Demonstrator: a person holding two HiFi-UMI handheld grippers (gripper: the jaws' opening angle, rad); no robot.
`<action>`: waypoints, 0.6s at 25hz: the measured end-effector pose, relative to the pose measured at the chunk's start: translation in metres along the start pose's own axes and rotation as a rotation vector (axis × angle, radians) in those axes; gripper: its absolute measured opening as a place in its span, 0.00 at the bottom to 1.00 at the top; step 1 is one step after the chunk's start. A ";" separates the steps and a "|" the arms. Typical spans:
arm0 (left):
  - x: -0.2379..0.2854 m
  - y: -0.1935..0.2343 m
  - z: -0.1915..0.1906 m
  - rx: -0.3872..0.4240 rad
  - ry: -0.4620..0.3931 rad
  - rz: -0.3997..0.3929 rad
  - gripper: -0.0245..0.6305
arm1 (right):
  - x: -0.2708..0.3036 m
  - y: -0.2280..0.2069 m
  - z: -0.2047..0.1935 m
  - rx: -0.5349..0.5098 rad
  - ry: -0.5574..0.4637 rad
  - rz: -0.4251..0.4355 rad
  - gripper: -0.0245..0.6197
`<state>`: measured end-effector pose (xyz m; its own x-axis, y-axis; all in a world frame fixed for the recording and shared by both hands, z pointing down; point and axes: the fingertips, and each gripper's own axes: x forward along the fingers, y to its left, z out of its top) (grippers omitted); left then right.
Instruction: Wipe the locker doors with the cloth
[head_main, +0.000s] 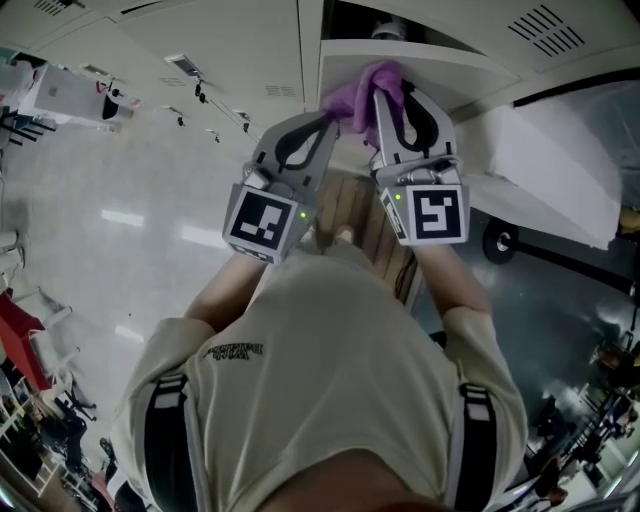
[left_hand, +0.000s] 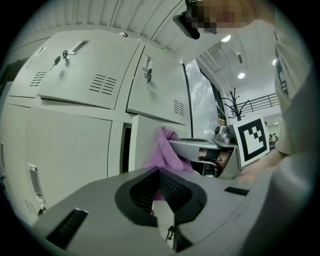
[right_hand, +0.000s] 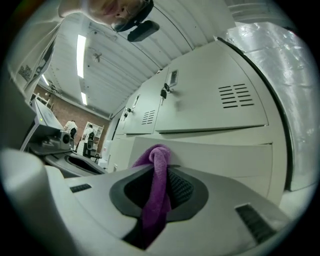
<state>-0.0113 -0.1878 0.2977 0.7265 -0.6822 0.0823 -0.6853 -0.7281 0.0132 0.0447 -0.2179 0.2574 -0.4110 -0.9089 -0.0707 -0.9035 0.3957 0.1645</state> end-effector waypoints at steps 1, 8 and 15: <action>0.003 -0.003 0.000 0.003 -0.002 -0.013 0.04 | -0.002 -0.005 -0.001 -0.001 0.005 -0.014 0.12; 0.025 -0.025 0.002 0.001 0.007 -0.102 0.04 | -0.018 -0.040 -0.008 -0.012 0.025 -0.124 0.12; 0.044 -0.040 0.003 0.011 0.000 -0.176 0.04 | -0.033 -0.073 -0.016 -0.020 0.052 -0.244 0.12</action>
<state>0.0485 -0.1888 0.2979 0.8353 -0.5440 0.0801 -0.5467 -0.8372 0.0162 0.1264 -0.2190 0.2633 -0.1733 -0.9830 -0.0602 -0.9725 0.1611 0.1680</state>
